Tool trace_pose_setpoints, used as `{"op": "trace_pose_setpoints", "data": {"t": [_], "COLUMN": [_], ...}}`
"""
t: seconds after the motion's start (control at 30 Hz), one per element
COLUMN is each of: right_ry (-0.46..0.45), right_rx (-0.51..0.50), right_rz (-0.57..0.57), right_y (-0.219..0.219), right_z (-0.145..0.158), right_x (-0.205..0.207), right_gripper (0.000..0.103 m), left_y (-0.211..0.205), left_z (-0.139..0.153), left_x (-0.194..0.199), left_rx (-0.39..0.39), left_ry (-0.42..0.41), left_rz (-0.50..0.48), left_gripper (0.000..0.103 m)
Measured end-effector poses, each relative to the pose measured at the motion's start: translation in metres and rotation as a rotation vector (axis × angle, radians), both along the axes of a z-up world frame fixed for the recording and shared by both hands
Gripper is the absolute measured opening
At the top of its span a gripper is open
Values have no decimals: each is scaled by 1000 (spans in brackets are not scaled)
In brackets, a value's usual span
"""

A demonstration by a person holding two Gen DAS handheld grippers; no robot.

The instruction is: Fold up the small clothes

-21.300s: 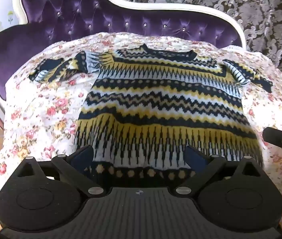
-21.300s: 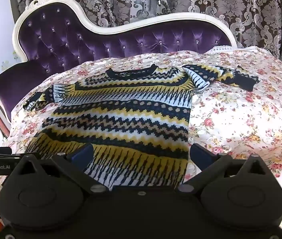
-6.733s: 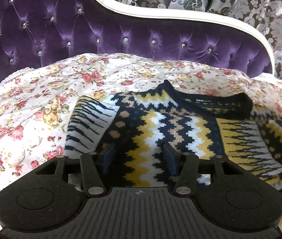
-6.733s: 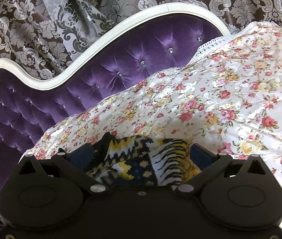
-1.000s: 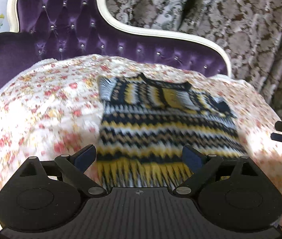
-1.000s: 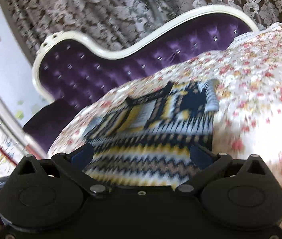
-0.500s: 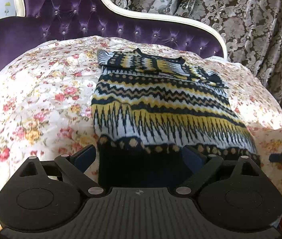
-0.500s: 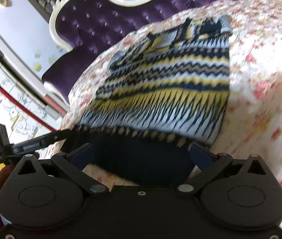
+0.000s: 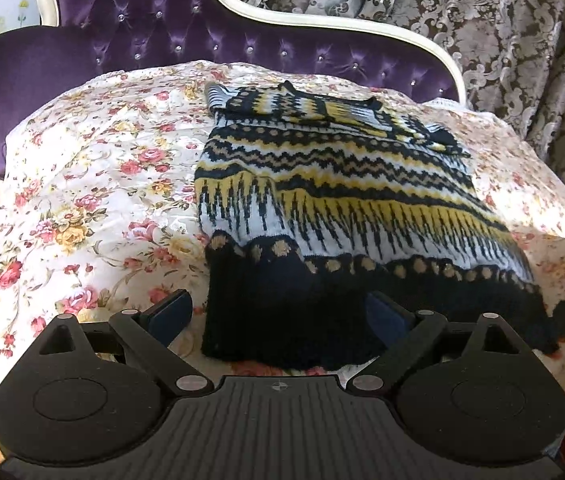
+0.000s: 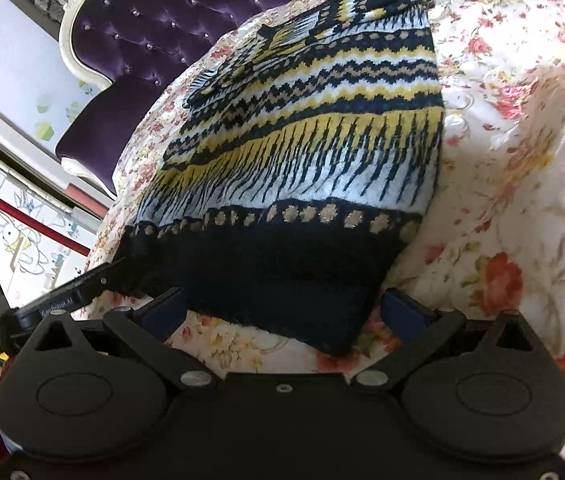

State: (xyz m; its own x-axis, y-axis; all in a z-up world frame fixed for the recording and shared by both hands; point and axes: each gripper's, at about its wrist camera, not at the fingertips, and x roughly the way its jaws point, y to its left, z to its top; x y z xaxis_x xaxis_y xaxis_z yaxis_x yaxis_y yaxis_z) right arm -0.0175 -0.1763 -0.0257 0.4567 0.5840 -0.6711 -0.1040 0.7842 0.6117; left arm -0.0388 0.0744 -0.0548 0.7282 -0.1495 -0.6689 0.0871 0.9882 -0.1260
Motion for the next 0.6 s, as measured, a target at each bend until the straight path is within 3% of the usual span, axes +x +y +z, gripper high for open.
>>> {"op": "trace_pose_setpoints", "data": {"t": [0.27,0.33,0.47,0.53,0.6], "right_ry": [-43,-43,-38,-36,-48], "right_rx": [57,27,-5,5,33], "right_rz": [-49,-66,-84,-94,-106], "right_y": [0,-1,-5,-10,-16], "right_z": [-4,-4,-6,-8,-9], "right_x": [1,1,0,1,-1], "right_gripper": [100,83,61,26,15], "left_y": [0,1,0,0,0], "left_z": [-1,-2,-2,-2,-1], "left_x": [0,0,0,1,1], "left_rx": [-4,-2,-1,1,1], "left_ry": [-4,-2,-1,2,4], "left_rz": [-6,-8,-11,-15,-18], "left_gripper": [94,95,96,96,97]}}
